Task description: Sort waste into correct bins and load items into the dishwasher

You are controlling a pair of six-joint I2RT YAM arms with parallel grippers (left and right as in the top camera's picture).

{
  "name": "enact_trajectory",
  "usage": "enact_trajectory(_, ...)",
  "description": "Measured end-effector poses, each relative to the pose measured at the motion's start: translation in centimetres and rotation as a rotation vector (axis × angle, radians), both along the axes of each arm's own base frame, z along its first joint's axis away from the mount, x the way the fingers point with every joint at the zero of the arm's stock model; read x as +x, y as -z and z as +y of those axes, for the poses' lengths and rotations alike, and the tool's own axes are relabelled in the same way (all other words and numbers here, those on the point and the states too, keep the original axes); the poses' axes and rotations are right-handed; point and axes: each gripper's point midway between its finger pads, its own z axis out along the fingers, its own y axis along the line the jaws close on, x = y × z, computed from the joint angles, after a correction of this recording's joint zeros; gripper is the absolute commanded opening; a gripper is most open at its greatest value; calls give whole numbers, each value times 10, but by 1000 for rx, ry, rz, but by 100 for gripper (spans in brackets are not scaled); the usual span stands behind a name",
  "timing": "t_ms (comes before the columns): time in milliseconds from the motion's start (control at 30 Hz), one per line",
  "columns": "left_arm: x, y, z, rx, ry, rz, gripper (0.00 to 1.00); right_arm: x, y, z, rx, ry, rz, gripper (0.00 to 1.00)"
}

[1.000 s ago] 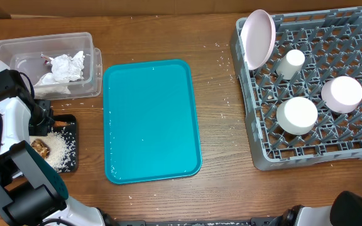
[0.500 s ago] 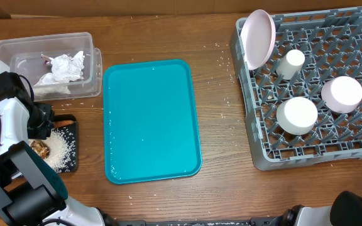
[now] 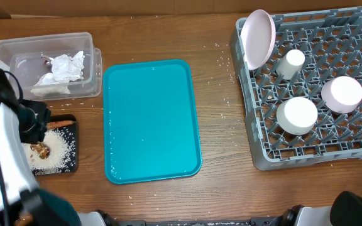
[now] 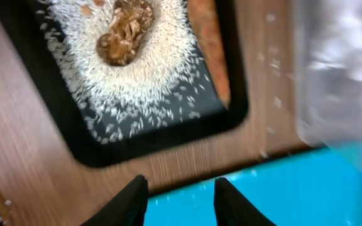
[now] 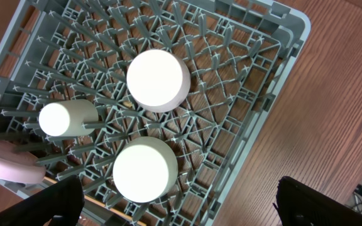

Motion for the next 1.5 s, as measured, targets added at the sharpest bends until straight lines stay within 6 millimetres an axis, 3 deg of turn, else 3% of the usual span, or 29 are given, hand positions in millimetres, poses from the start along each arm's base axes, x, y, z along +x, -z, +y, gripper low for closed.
enact_trajectory(233,-55,-63,-37,39,41,-88,40,0,0,0,0,1,0,100)
enact_trajectory(367,-82,-75,-61,27,79,-132,42,0,0,0,0,1,0,100)
enact_trajectory(433,-96,-77,-77,15,96,-169,55,0,0,0,-1,1,0,100)
enact_trajectory(467,-103,-78,-84,12,104,-185,89,0,0,0,0,1,0,100)
enact_trajectory(500,-111,-78,-90,8,105,-199,100,0,0,0,0,0,0,100)
enact_trajectory(700,-148,-81,-119,1,98,-259,100,0,0,0,0,1,0,100)
enact_trajectory(1367,-152,-81,-121,7,81,-266,100,0,0,0,0,1,0,100)
enact_trajectory(1500,-143,-81,-117,45,147,-290,100,0,0,0,0,1,0,100)
